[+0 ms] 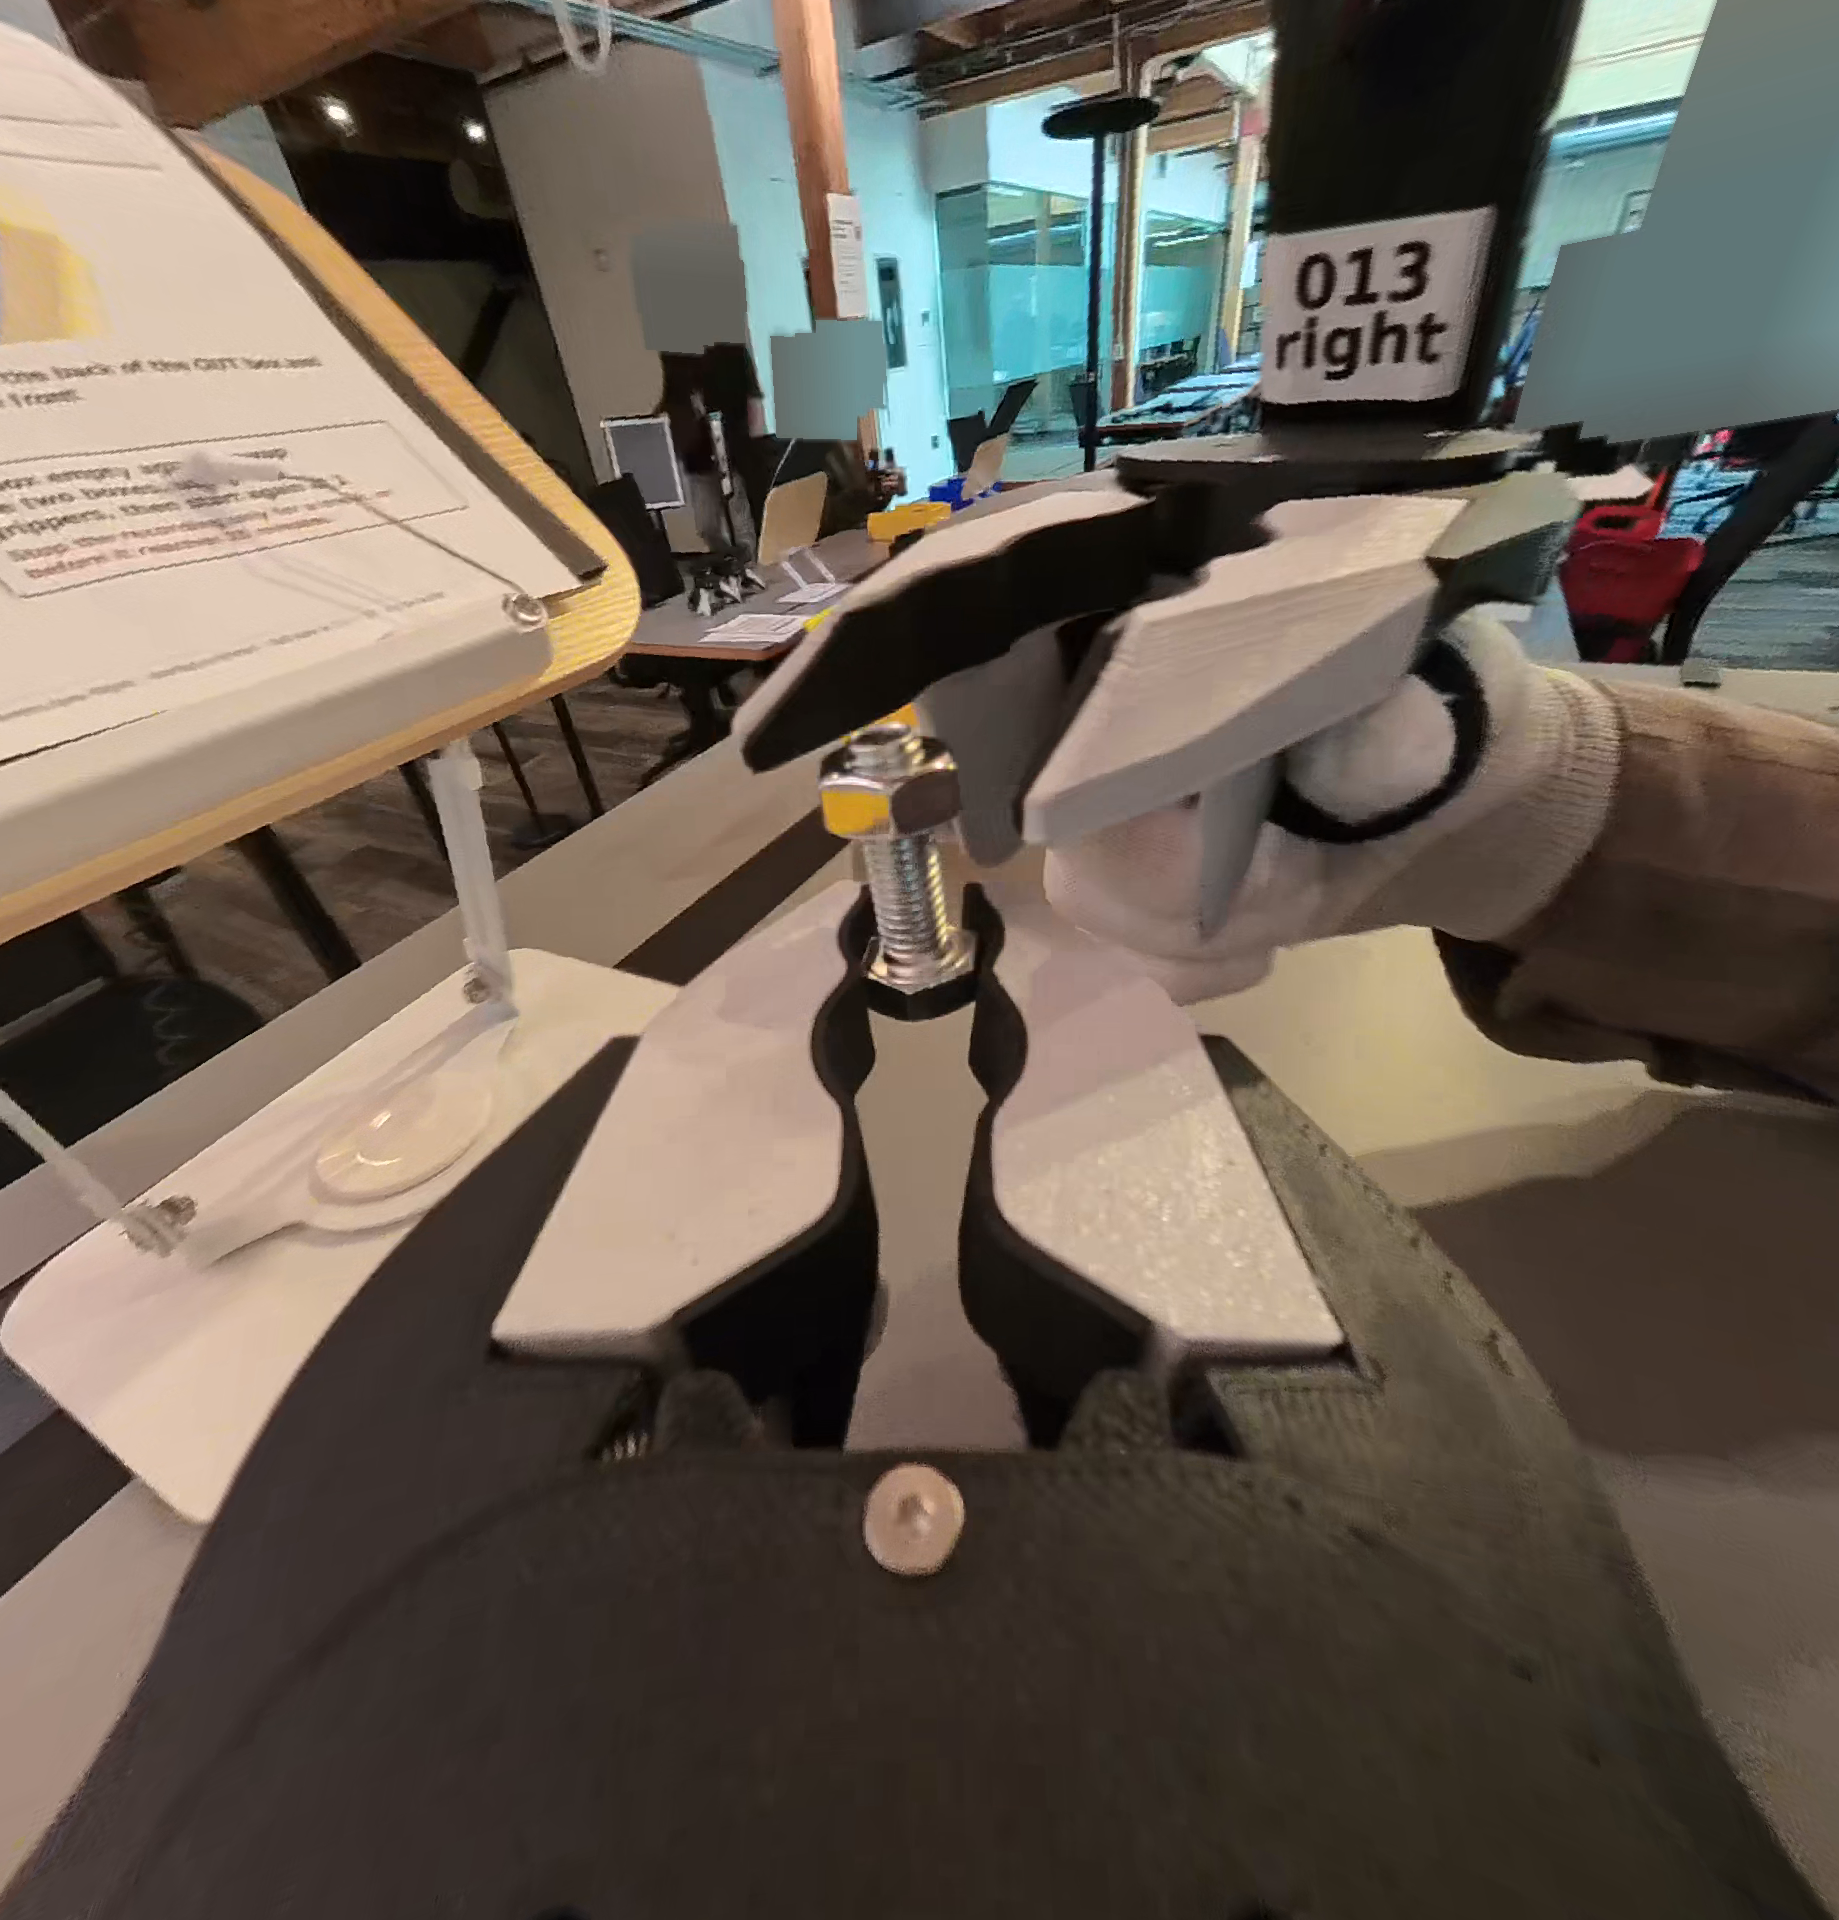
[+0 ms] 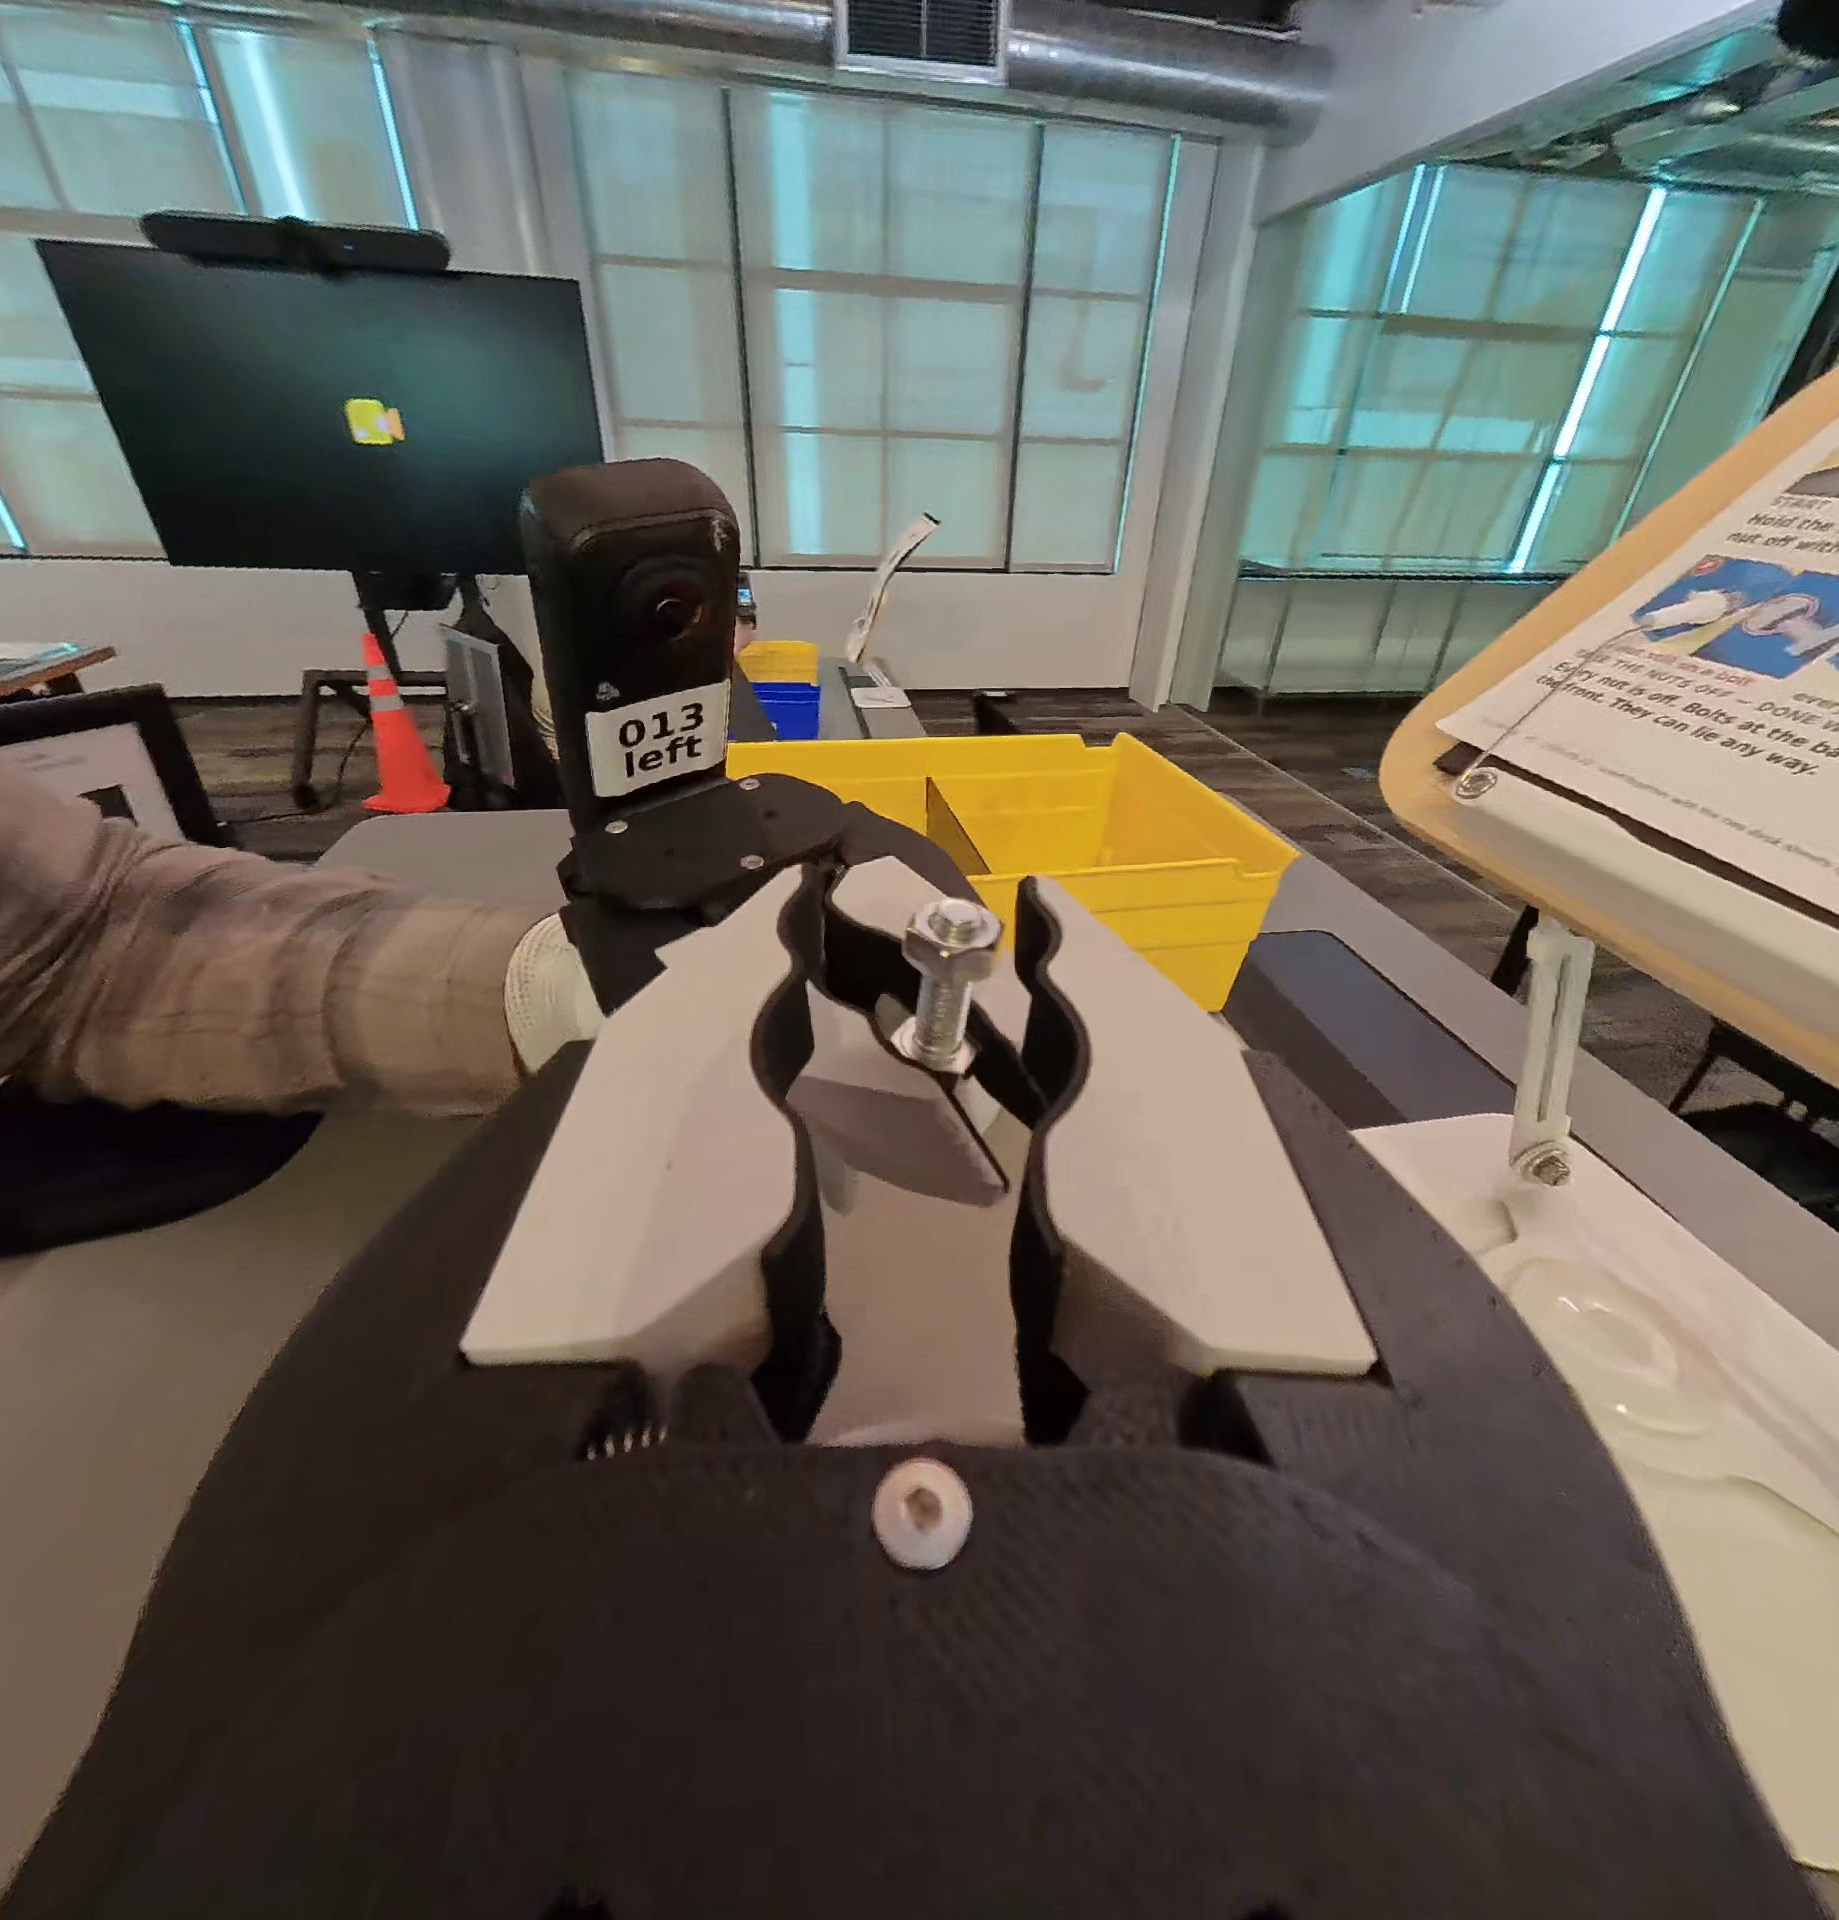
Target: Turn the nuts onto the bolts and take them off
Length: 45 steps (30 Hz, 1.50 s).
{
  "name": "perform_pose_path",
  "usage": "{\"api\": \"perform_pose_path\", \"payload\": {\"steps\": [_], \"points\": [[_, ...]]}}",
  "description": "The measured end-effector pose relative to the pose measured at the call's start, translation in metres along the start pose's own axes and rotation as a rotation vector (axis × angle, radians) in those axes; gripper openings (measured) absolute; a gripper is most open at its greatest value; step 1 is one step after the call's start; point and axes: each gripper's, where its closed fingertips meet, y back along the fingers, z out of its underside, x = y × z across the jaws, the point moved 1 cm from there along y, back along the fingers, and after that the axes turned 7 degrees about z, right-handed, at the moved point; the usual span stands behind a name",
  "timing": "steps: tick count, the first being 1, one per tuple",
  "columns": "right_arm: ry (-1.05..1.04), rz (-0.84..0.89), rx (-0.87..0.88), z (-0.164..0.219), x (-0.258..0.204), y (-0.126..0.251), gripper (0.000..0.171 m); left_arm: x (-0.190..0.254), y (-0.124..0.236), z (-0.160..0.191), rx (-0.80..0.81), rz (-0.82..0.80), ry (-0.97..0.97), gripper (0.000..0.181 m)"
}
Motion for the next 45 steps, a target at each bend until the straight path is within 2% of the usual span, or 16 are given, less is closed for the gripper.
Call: {"api": "perform_pose_path", "payload": {"steps": [2,6,15,20,23,26,29,34,36,38,45], "points": [[0.002,-0.019,-0.006,0.001,0.0,0.004,0.034,0.006,-0.001,0.0,-0.004,0.036,-0.005,0.015],[0.02,-0.061,-0.031,0.006,-0.003,0.009,0.017,0.016,-0.004,0.0,-0.003,0.085,-0.015,0.015],[0.002,0.009,-0.04,0.009,0.006,0.002,0.017,0.003,-0.003,0.003,-0.012,0.003,-0.003,0.015],[-0.019,0.168,-0.036,0.011,0.018,-0.012,0.017,-0.018,0.002,0.006,-0.027,-0.128,0.007,0.015],[-0.066,0.35,-0.024,0.015,0.03,-0.023,0.017,-0.033,0.007,0.011,-0.05,-0.222,0.015,0.015],[-0.081,0.523,-0.001,0.018,0.032,-0.028,0.018,-0.039,0.009,0.014,-0.05,-0.259,0.03,0.014],[-0.075,0.572,-0.004,0.018,0.032,-0.028,0.017,-0.04,0.01,0.015,-0.049,-0.266,0.029,0.015],[-0.08,0.499,0.001,0.015,0.03,-0.028,0.018,-0.037,0.009,0.012,-0.04,-0.255,0.021,0.015],[-0.052,0.446,0.006,0.012,0.026,-0.028,0.035,-0.034,0.009,0.009,-0.028,-0.233,0.02,0.014],[-0.026,0.349,0.007,0.008,0.018,-0.028,0.042,-0.032,0.009,0.007,-0.026,-0.218,0.005,0.014],[0.045,0.152,0.04,-0.005,0.01,-0.008,0.037,-0.014,0.004,0.002,-0.002,-0.086,0.001,0.015]]}}
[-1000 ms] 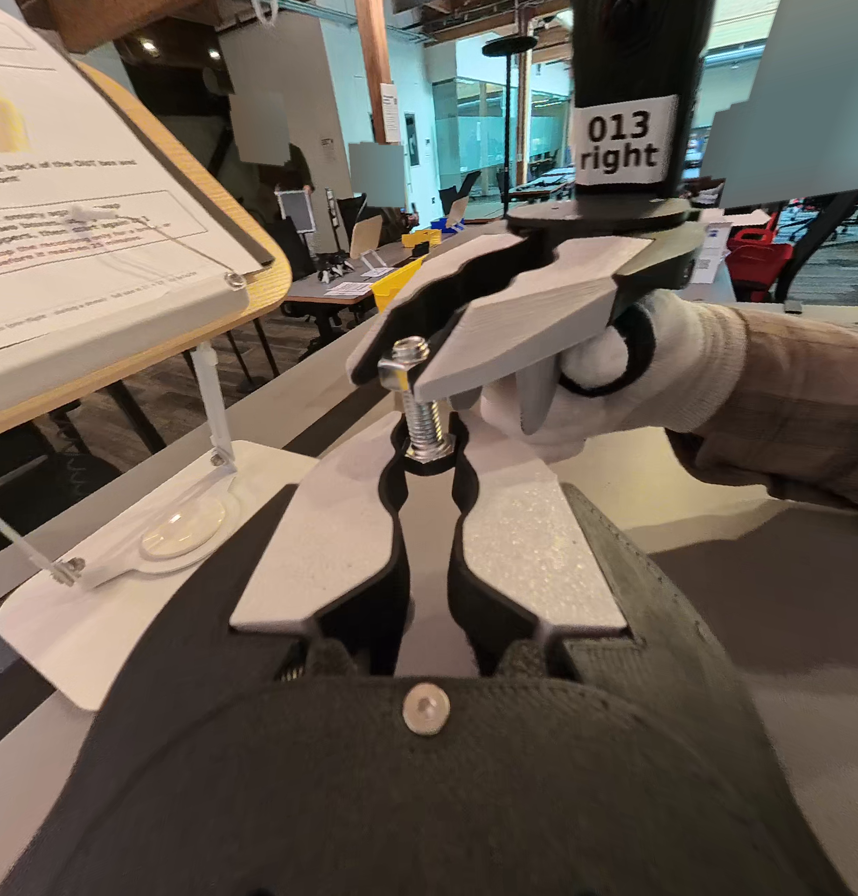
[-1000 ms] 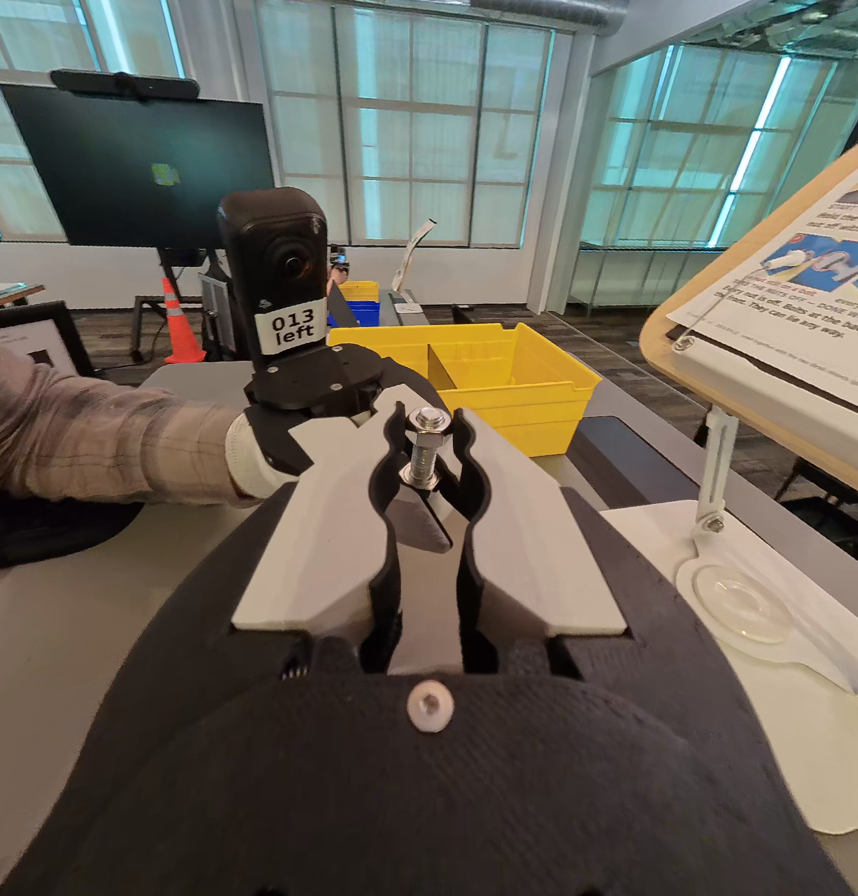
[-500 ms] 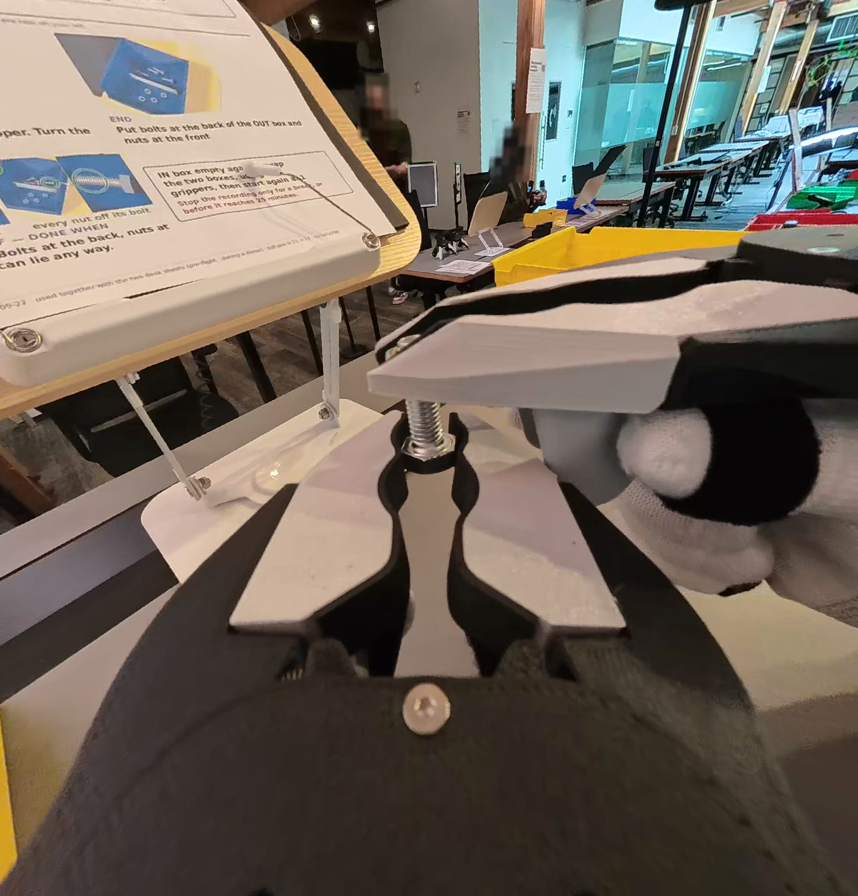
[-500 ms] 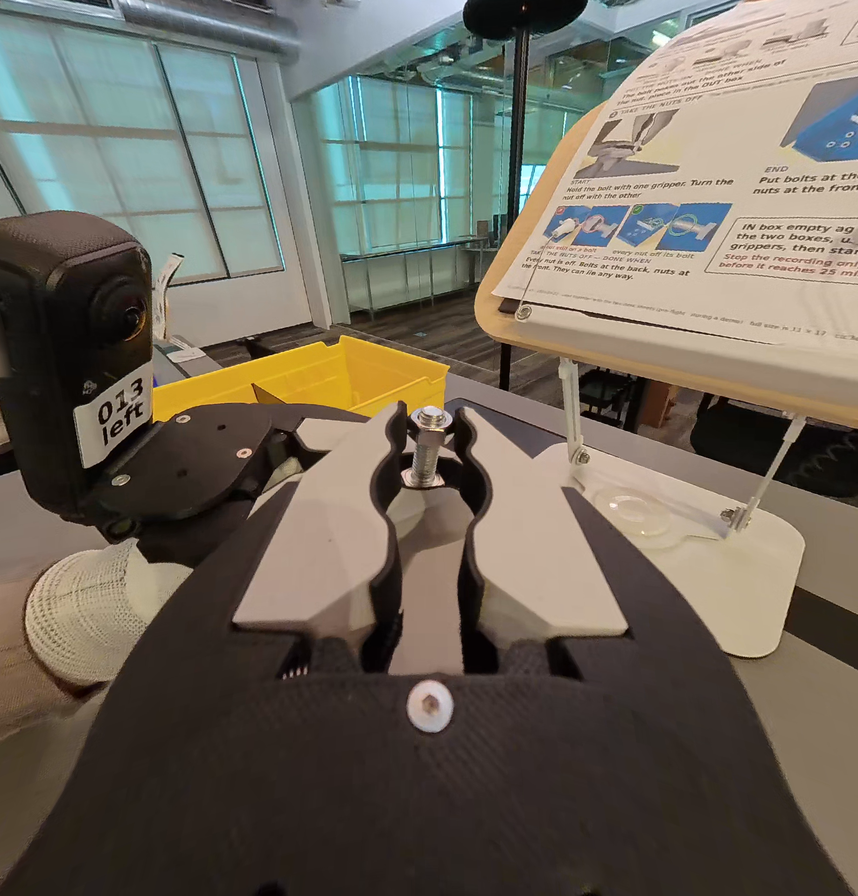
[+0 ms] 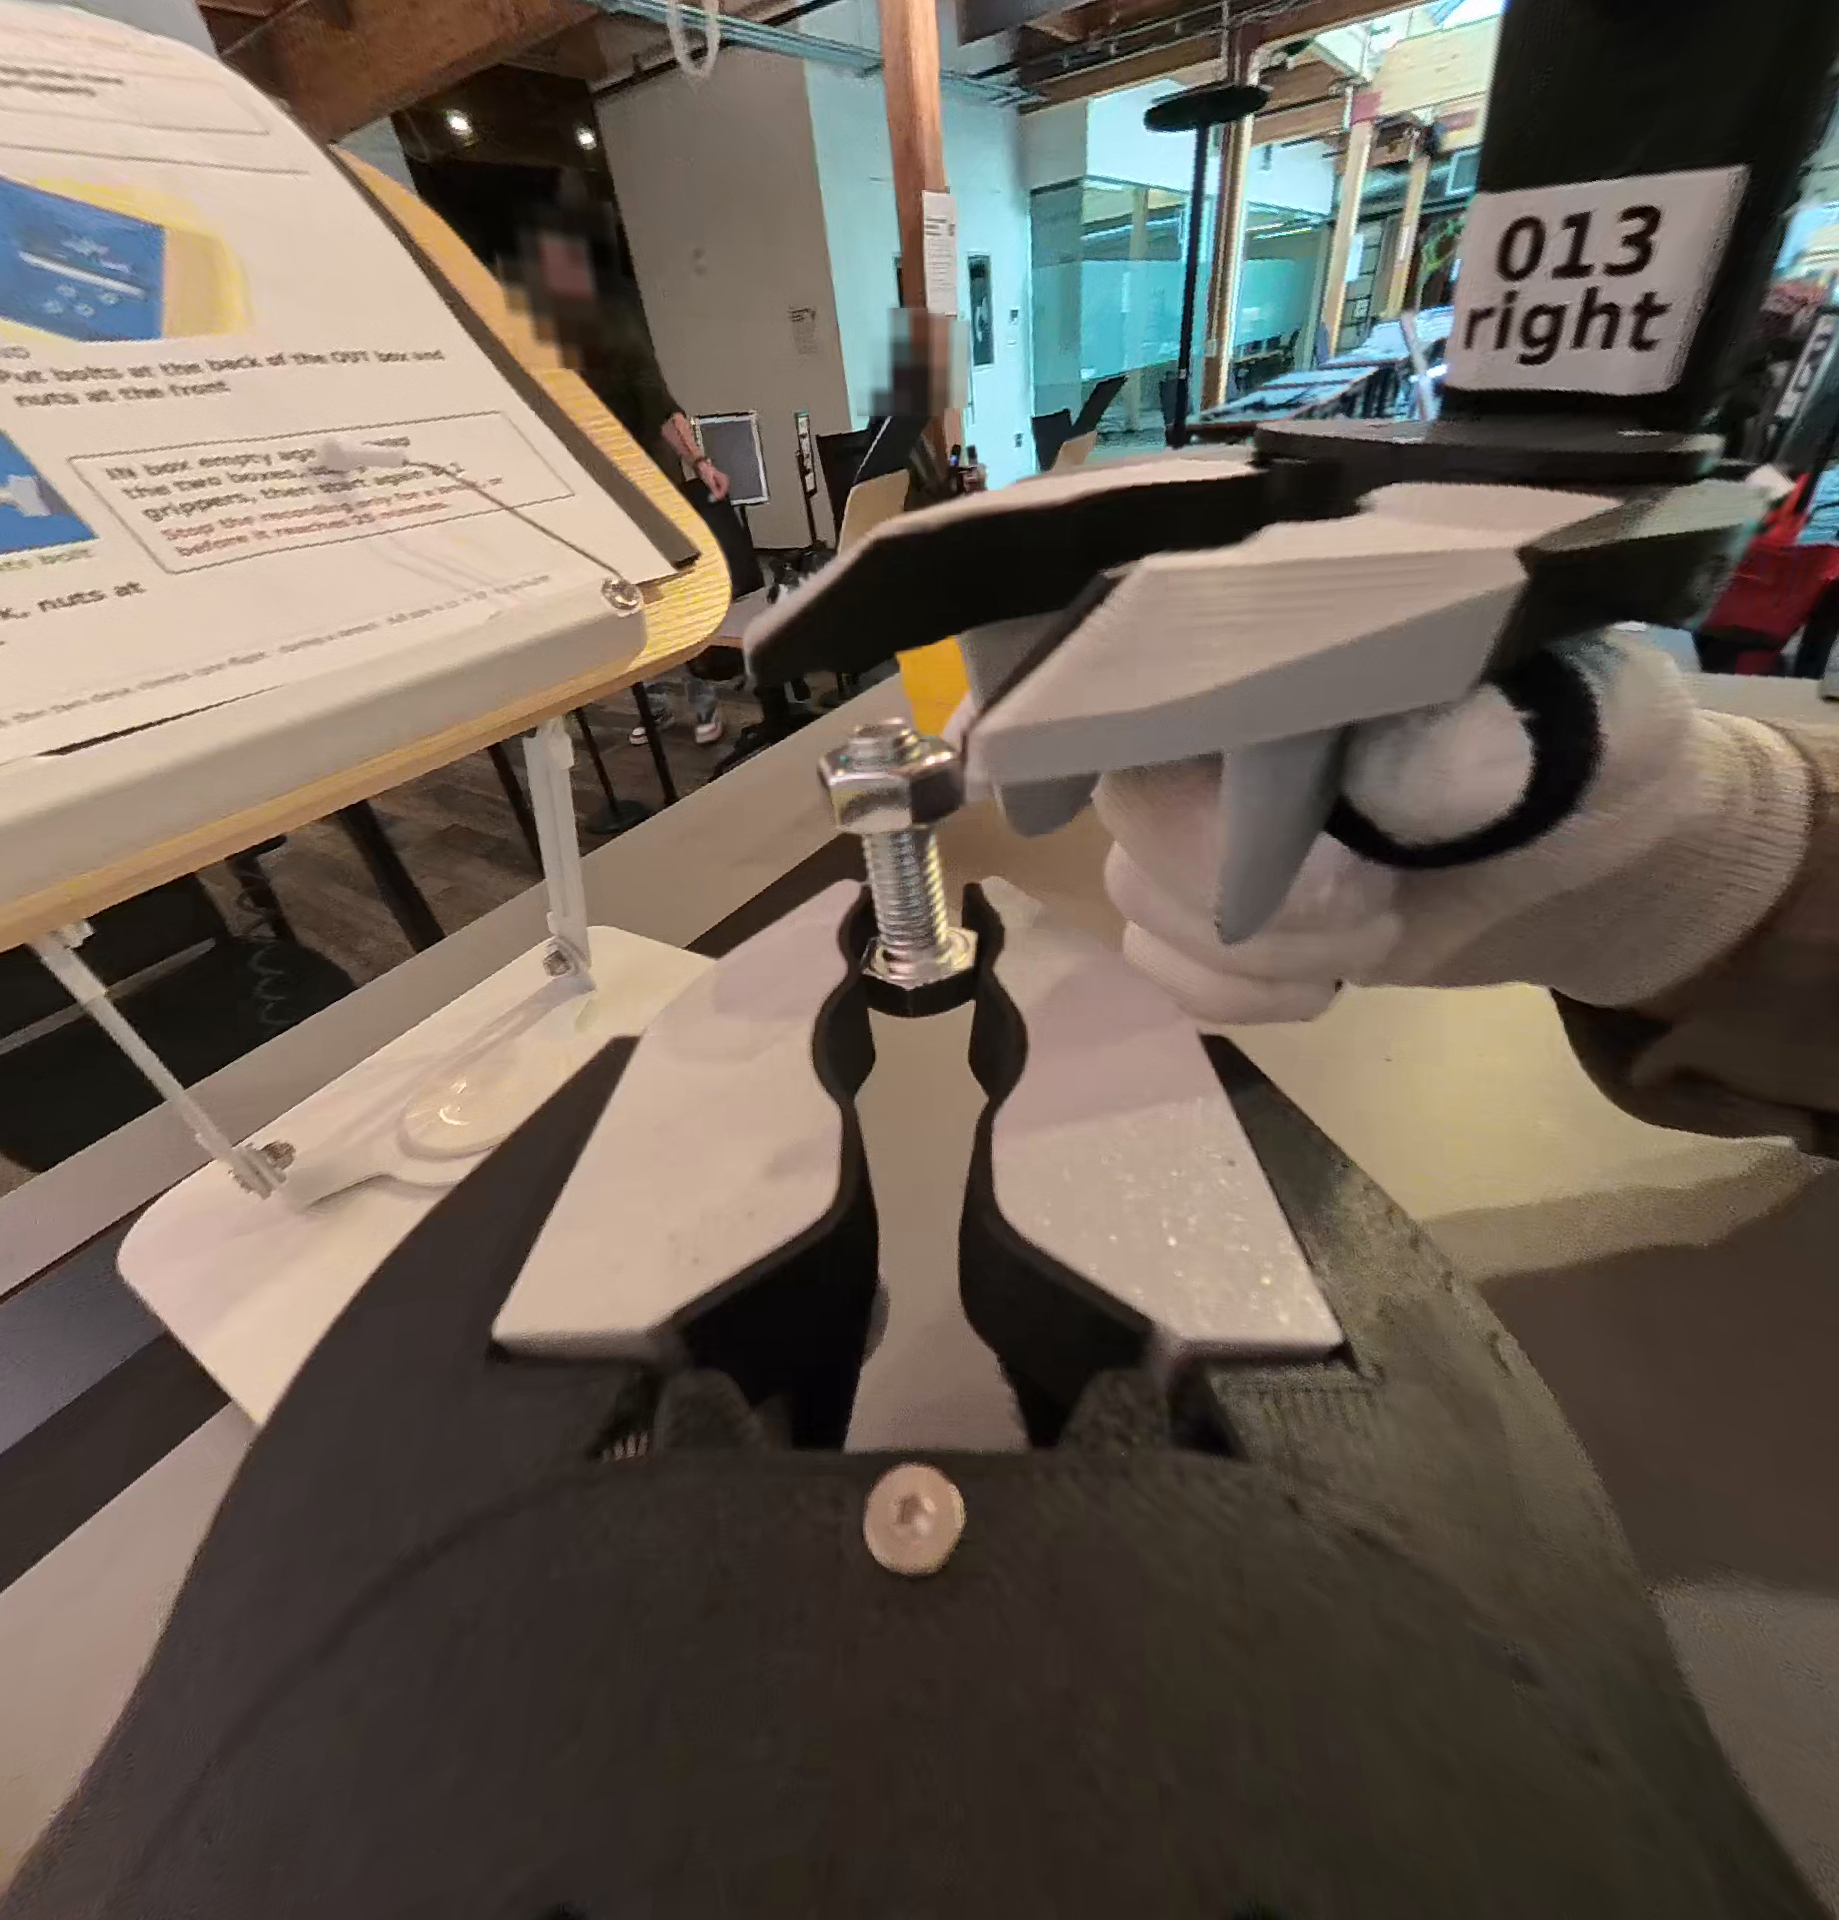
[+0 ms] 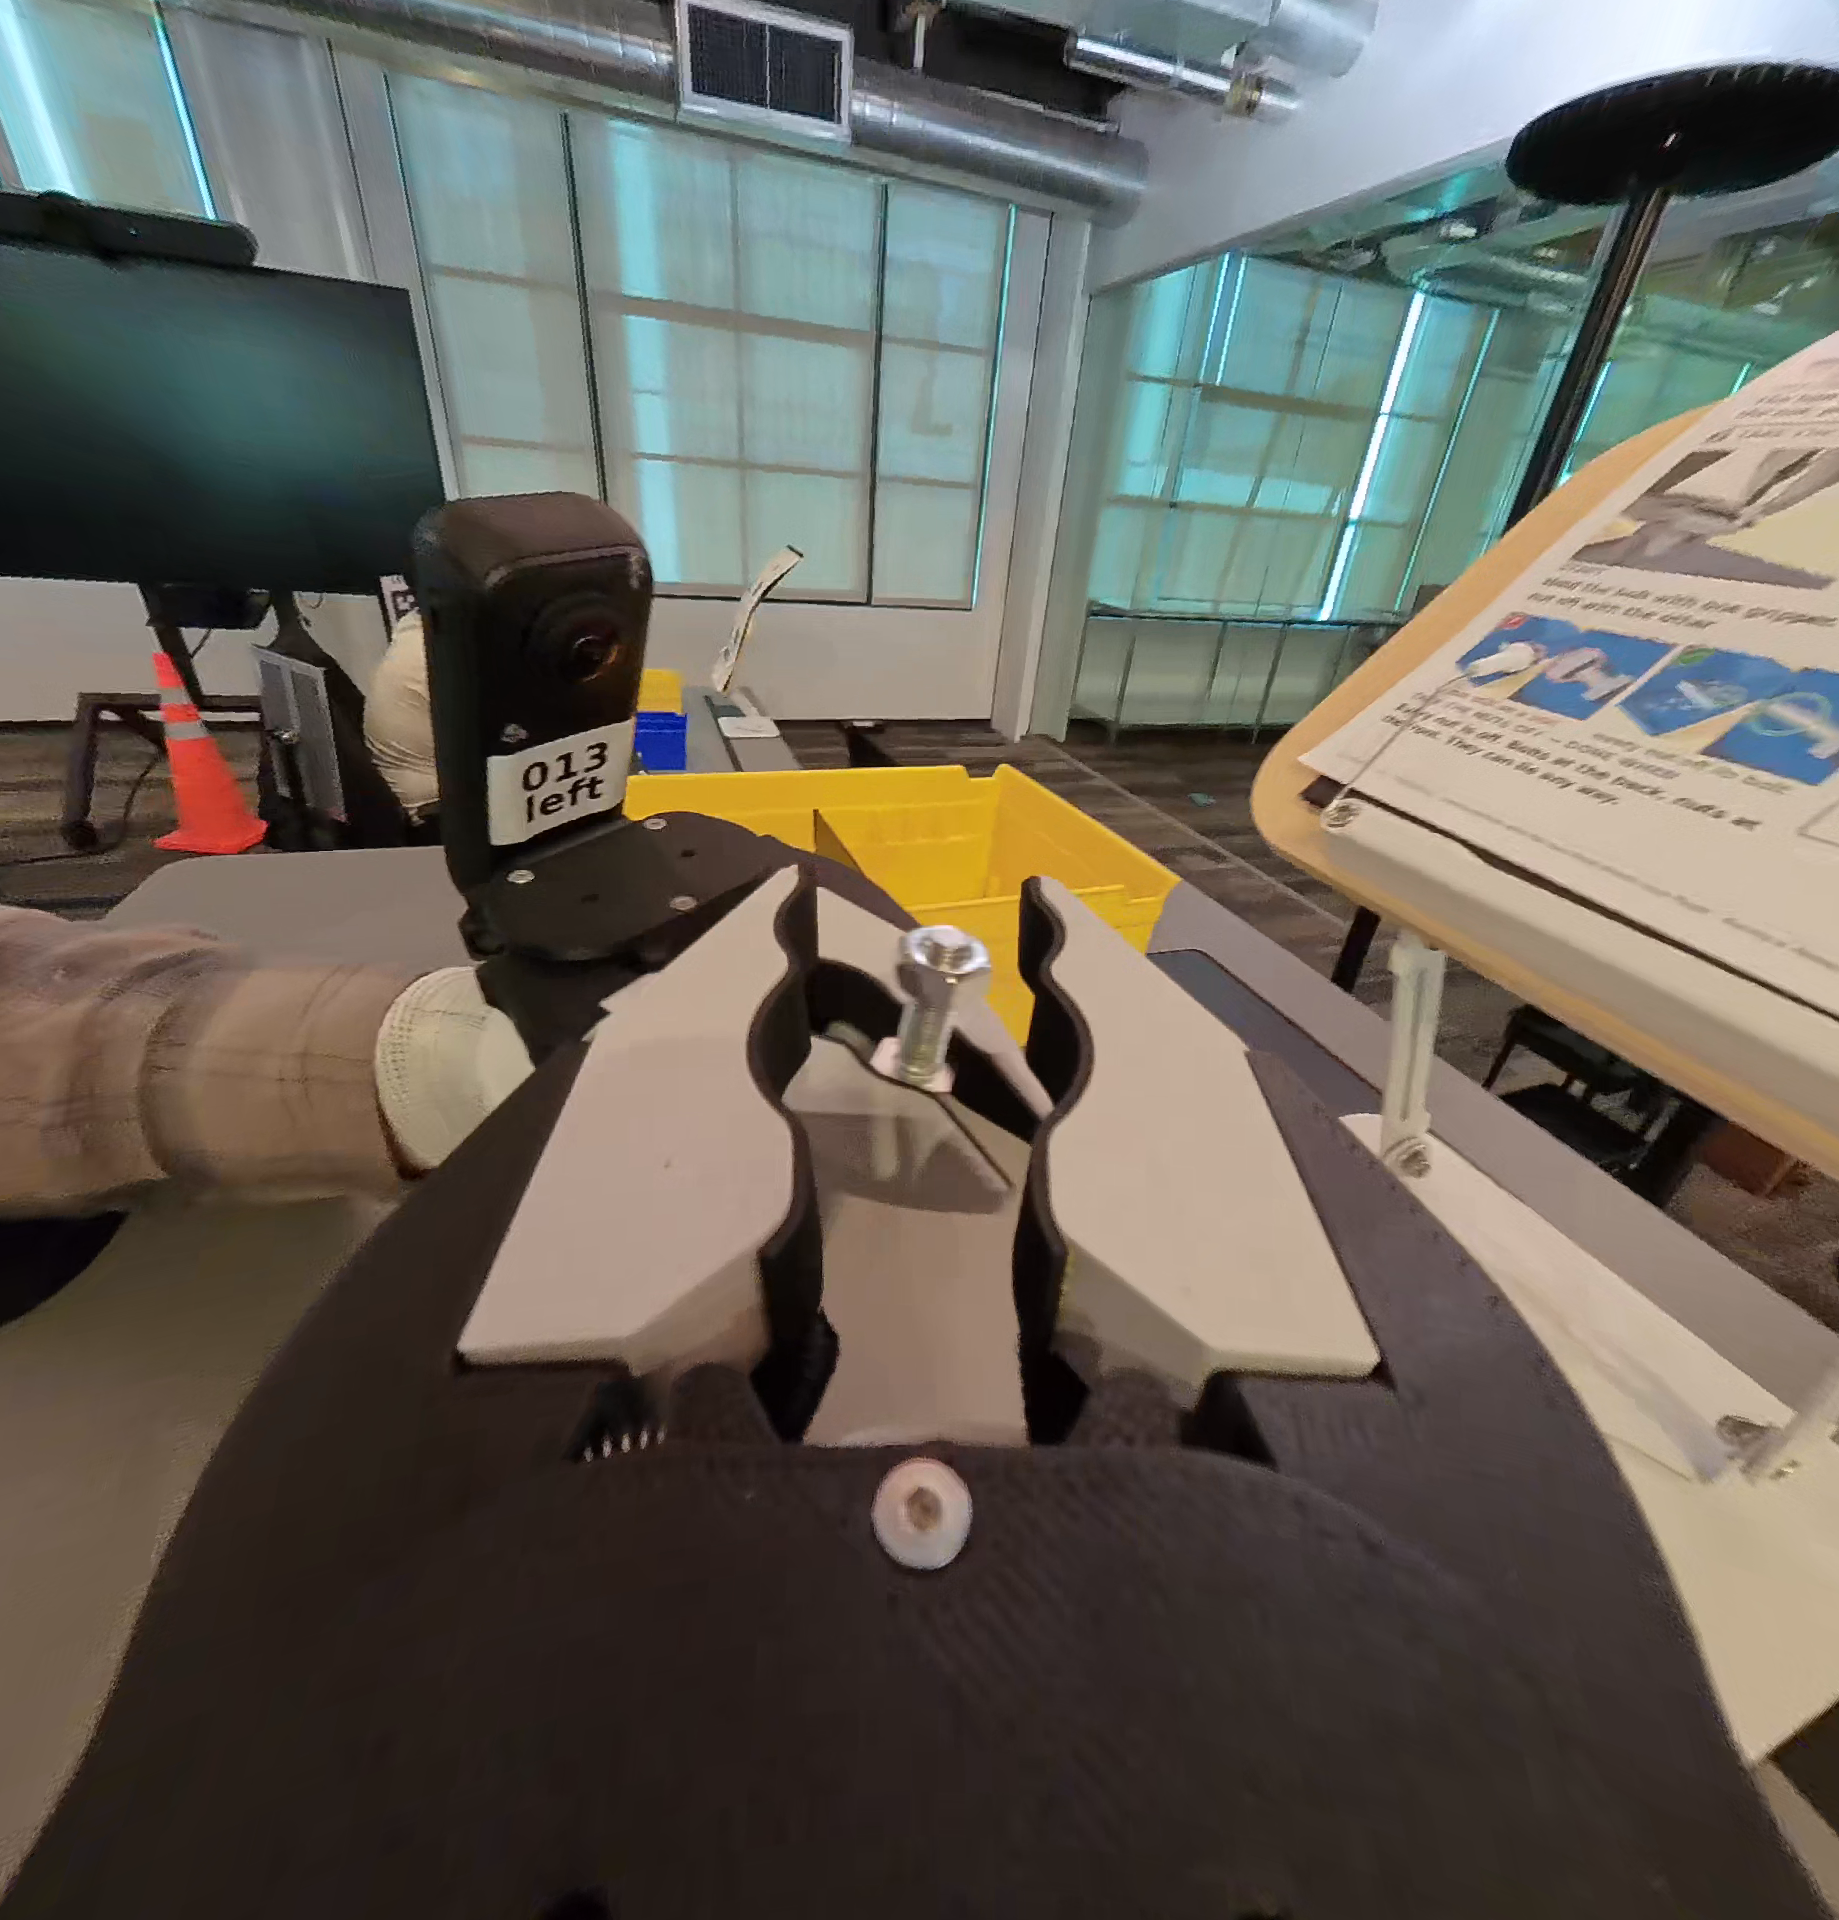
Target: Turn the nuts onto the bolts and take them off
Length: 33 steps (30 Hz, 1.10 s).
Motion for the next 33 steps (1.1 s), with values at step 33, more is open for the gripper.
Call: {"api": "perform_pose_path", "payload": {"steps": [33], "points": [[-0.062,0.401,-0.066,0.022,0.017,-0.021,0.016,-0.024,0.002,0.011,-0.034,-0.174,0.032,0.014]]}}
